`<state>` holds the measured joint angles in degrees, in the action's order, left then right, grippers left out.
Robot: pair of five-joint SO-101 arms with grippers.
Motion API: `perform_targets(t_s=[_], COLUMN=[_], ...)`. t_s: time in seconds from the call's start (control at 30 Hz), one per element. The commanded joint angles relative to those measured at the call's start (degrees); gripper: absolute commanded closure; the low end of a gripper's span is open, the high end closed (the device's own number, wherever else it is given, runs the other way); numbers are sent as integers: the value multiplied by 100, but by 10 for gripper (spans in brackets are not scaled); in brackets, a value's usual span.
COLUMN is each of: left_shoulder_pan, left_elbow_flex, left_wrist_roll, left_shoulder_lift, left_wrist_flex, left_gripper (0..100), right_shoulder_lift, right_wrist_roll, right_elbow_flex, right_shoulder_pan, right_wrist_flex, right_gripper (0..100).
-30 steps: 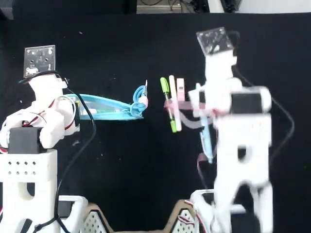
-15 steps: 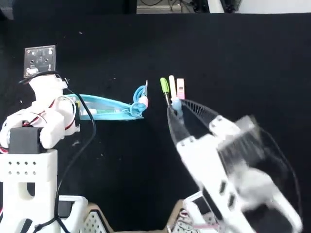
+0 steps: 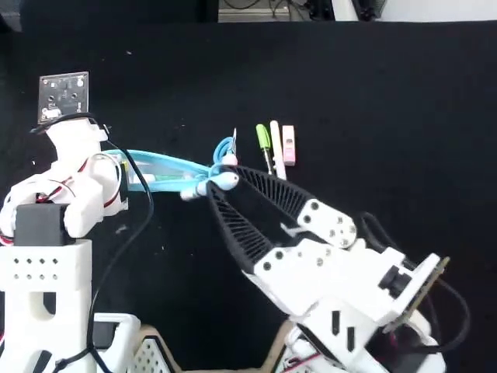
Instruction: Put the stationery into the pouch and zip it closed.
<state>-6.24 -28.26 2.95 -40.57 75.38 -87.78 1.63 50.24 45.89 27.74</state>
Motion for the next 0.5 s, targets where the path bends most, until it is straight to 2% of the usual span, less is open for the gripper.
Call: perform_targets(t_s=[0.0, 0.17, 0.33, 0.47], left_shoulder_pan=[4, 4, 4, 4], left_elbow_flex=[-330, -330, -330, -330], left_wrist_roll=[18, 18, 18, 18], left_shoulder_lift=[70, 70, 70, 70], left_wrist_flex=[-26, -26, -26, -26], left_gripper=[970, 970, 970, 970], right_shoulder_lift=[22, 31, 31, 31], right_wrist_roll=[44, 18, -765, -923], right_elbow_flex=[277, 708, 989, 1446], right_shoulder_pan=[70, 62, 62, 62], right_wrist_flex=[-774, -1336, -1793, -1846], right_gripper=[987, 987, 988, 988])
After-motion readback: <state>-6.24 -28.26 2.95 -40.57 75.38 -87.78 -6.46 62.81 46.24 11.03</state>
